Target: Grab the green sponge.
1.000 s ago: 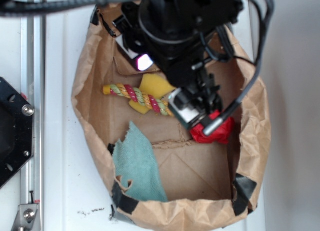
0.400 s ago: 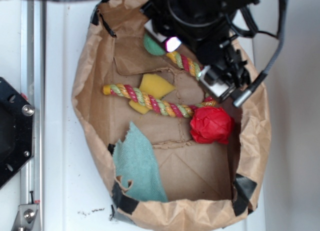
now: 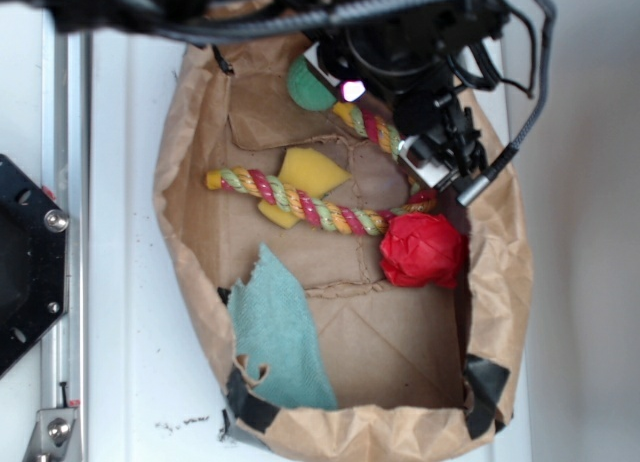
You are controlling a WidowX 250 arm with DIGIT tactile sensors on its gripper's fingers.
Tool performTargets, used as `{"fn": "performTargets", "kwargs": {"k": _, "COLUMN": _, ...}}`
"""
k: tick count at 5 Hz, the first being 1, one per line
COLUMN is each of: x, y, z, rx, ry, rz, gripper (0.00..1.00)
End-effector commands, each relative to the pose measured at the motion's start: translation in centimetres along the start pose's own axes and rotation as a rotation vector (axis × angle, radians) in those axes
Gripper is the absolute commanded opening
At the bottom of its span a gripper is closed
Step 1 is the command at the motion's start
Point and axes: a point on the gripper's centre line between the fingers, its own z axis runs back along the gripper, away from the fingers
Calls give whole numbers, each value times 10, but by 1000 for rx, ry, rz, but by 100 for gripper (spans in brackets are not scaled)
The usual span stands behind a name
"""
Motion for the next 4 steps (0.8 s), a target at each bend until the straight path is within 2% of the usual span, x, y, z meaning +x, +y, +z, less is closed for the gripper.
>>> {"fn": "performTargets", "kwargs": {"k": 1, "x": -15, "y": 9, "z": -13, "rx": 10, "ry": -17, "rz": -55, "gripper": 100}}
{"fn": "performTargets", "kwargs": {"k": 4, "x": -19, "y": 15, "z": -12, "rx": -3, "ry": -9, "rz": -61, "gripper": 100}}
